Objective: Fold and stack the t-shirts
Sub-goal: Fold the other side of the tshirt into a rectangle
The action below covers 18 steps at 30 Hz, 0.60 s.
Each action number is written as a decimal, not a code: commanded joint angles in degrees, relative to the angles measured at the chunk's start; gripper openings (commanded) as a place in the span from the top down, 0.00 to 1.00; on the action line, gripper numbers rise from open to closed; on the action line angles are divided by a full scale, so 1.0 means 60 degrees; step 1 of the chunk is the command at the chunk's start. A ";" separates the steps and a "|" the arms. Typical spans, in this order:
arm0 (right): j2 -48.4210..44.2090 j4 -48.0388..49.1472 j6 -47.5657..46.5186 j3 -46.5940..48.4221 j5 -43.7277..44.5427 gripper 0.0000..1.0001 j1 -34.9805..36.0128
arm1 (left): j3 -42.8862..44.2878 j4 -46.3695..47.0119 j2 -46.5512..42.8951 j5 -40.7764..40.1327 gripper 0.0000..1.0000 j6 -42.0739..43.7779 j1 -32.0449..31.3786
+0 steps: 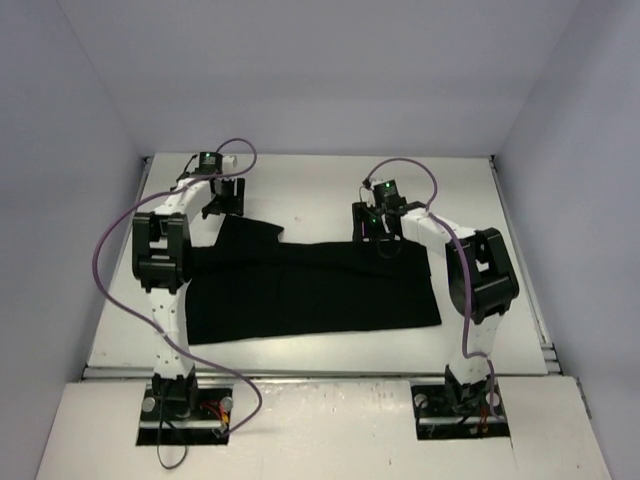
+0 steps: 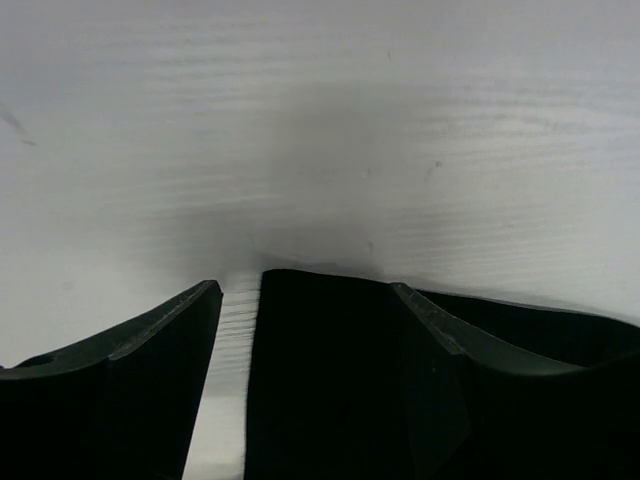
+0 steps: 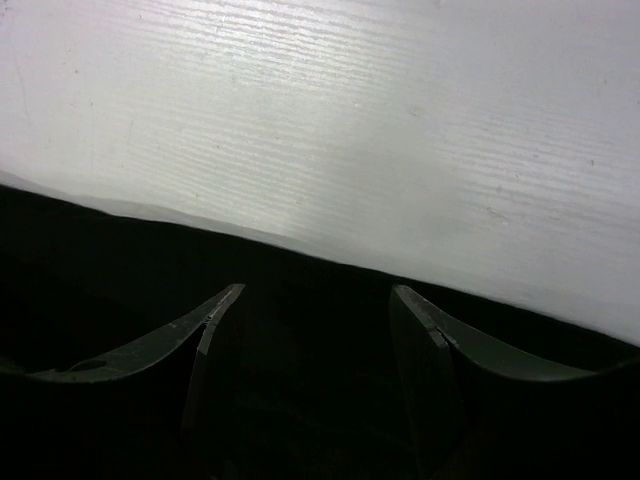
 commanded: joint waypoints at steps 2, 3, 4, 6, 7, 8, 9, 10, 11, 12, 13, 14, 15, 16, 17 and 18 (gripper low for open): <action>-0.1128 0.0089 -0.0208 -0.0180 -0.0130 0.44 0.0090 | 0.0240 -0.0242 -0.0130 0.0052 0.41 0.0385 -0.0143; -0.1220 0.0089 -0.0216 -0.0231 -0.0125 0.44 0.0085 | 0.0214 -0.0250 -0.0101 -0.0033 0.42 0.0422 -0.0177; -0.1283 0.0089 -0.0216 -0.0258 -0.0112 0.44 0.0077 | 0.0193 -0.0250 -0.0086 -0.0111 0.42 0.0434 -0.0201; -0.1476 0.0089 -0.0216 -0.0329 -0.0076 0.44 0.0090 | 0.0175 -0.0250 -0.0037 -0.0264 0.48 0.0447 -0.0221; -0.1555 0.0089 -0.0215 -0.0370 -0.0055 0.44 0.0090 | 0.0166 -0.0250 -0.0015 -0.0310 0.51 0.0447 -0.0212; -0.1590 0.0089 -0.0204 -0.0405 -0.0032 0.44 0.0090 | 0.0177 -0.0250 0.0032 -0.0288 0.58 0.0447 -0.0212; -0.1653 0.0089 -0.0201 -0.0412 -0.0027 0.44 0.0090 | 0.0180 -0.0261 0.0063 -0.0250 0.59 0.0458 -0.0223; -0.1740 0.0089 -0.0190 -0.0453 0.0014 0.44 0.0090 | 0.0168 -0.0329 0.0087 -0.0245 0.67 0.0462 -0.0244; -0.1833 0.0089 -0.0174 -0.0507 0.0067 0.44 0.0090 | 0.0153 -0.0414 0.0111 -0.0253 0.78 0.0462 -0.0267; -0.1907 0.0089 -0.0172 -0.0545 0.0090 0.44 0.0090 | 0.0112 -0.0440 0.0083 -0.0254 0.87 0.0462 -0.0278; -0.1978 0.0089 -0.0168 -0.0574 0.0110 0.44 0.0090 | 0.0066 -0.0455 0.0038 -0.0258 0.95 0.0458 -0.0287; -0.2047 0.0089 -0.0151 -0.0583 0.0136 0.44 0.0090 | 0.0014 -0.0455 -0.0039 -0.0275 0.98 0.0441 -0.0295; -0.2126 0.0089 -0.0151 -0.0595 0.0156 0.44 0.0090 | 0.0005 -0.0470 -0.0192 -0.0268 1.00 0.0425 -0.0299; -0.2202 0.0086 -0.0157 -0.0613 0.0186 0.44 0.0090 | 0.0041 -0.0484 -0.0393 -0.0235 1.00 0.0418 -0.0303; -0.2266 0.0079 -0.0157 -0.0635 0.0228 0.44 0.0090 | 0.0084 -0.0484 -0.0579 -0.0199 1.00 0.0418 -0.0310; -0.2338 0.0071 -0.0162 -0.0654 0.0267 0.44 0.0085 | 0.0162 -0.0510 -0.0910 -0.0168 1.00 0.0422 -0.0314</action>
